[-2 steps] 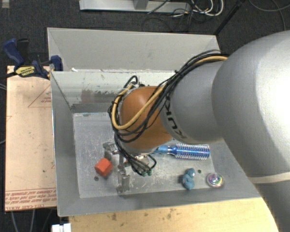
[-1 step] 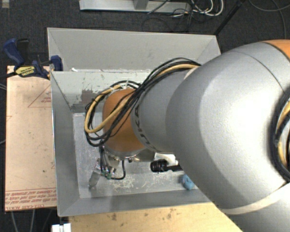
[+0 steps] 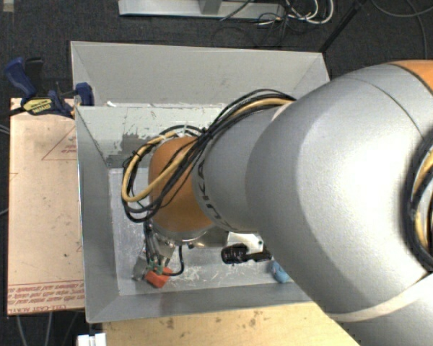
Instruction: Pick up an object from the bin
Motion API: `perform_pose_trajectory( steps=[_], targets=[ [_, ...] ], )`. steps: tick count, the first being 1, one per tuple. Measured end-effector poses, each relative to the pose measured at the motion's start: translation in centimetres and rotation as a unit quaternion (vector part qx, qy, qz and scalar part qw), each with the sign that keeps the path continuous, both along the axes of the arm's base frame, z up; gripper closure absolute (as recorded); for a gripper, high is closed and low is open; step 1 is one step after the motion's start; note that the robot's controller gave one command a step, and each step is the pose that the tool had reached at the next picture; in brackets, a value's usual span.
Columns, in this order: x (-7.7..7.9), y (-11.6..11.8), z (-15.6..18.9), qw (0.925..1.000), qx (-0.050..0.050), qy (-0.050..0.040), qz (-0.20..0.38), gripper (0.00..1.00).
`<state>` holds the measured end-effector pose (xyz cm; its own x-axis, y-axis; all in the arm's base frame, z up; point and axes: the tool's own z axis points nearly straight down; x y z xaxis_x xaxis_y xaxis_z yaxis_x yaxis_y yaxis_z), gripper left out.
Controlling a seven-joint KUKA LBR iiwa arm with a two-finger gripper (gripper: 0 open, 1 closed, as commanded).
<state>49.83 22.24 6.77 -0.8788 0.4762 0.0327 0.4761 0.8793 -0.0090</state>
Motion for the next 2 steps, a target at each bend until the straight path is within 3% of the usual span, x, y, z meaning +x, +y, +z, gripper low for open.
perform_pose_trajectory(
  steps=[1,2],
  targets=[
    [-1.9,-0.6,1.5,0.9975,-0.005,-0.0149,-0.069,1.0],
    [-0.3,1.3,13.0,0.9947,-0.003,-0.0202,-0.101,1.0]
  ],
)
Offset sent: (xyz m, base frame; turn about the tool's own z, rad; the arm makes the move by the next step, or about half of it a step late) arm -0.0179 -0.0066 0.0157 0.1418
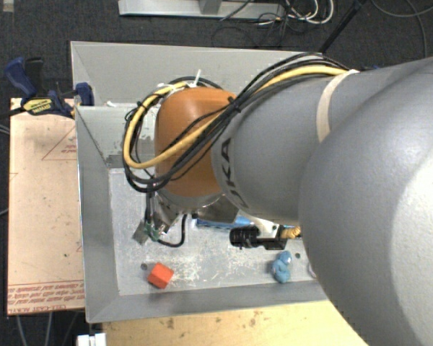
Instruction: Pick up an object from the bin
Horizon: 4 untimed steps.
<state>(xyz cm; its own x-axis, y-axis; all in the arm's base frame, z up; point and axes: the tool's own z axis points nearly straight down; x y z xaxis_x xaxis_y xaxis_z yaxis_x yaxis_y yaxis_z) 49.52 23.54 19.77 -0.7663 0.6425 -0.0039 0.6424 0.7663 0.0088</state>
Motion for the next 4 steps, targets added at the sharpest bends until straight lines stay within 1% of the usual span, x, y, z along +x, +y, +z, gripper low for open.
perform_pose_trajectory(
  steps=[1,2,3,4],
  targets=[
    [-0.7,-2.6,-6.9,0.9864,-0.004,0.0062,0.164,1.0],
    [-0.1,-4.1,-5.9,0.9272,-0.004,0.0026,0.375,1.0],
    [-0.1,-4.0,-5.9,0.9275,-0.003,0.0027,0.374,0.0],
    [-1.0,-5.5,-12.8,0.9244,-0.004,-0.0001,0.381,0.0]
  ],
)
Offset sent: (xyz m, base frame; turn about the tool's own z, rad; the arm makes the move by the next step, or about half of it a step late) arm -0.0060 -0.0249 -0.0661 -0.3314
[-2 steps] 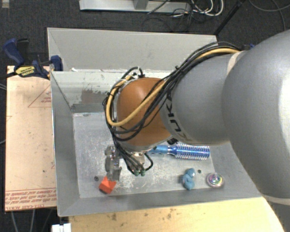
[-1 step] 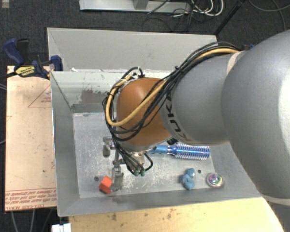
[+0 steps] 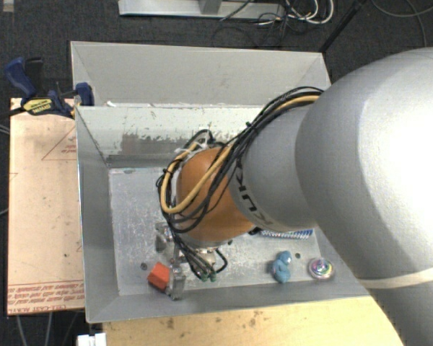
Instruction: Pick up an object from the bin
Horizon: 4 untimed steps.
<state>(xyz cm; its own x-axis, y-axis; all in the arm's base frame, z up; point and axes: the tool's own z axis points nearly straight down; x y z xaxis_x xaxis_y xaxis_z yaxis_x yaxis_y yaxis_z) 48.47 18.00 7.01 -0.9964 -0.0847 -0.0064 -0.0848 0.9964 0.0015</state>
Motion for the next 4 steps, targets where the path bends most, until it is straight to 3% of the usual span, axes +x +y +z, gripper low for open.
perform_pose_trajectory(
  steps=[1,2,3,4],
  targets=[
    [-0.1,0.0,0.2,1.0,0.0,0.0029,0.001,1.0],
    [1.0,1.8,11.4,0.9814,-0.001,-0.0002,0.192,1.0],
    [0.9,1.8,11.3,0.9815,-0.001,0.0014,0.191,0.0],
    [-0.5,2.7,2.6,0.9707,-0.001,0.0011,0.24,0.0]
  ],
)
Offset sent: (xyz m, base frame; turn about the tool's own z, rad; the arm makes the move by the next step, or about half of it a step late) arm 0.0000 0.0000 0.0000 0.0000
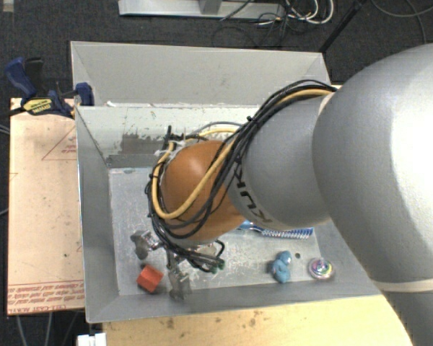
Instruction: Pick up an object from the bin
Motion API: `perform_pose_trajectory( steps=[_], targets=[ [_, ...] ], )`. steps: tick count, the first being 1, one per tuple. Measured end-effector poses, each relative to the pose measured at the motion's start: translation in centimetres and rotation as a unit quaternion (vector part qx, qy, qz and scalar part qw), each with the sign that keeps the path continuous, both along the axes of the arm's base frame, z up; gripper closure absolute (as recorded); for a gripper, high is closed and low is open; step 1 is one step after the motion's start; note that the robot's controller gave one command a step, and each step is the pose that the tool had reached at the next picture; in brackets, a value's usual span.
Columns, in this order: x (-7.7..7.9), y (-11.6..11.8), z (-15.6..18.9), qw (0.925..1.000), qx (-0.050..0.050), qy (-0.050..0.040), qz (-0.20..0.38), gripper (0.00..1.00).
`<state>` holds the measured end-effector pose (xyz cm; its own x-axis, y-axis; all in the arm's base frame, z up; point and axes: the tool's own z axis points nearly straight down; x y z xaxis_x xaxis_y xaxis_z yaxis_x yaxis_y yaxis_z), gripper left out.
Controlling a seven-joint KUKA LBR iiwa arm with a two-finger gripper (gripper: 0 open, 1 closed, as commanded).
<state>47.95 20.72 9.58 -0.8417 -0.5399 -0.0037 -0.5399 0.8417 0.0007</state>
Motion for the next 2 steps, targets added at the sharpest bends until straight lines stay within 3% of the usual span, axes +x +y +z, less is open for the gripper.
perform_pose_trajectory(
  steps=[1,2],
  targets=[
    [0.0,0.0,0.2,1.0,0.0,0.0011,-0.001,1.0],
    [4.4,1.6,11.5,0.9998,0.002,-0.0048,-0.02,1.0]
  ],
)
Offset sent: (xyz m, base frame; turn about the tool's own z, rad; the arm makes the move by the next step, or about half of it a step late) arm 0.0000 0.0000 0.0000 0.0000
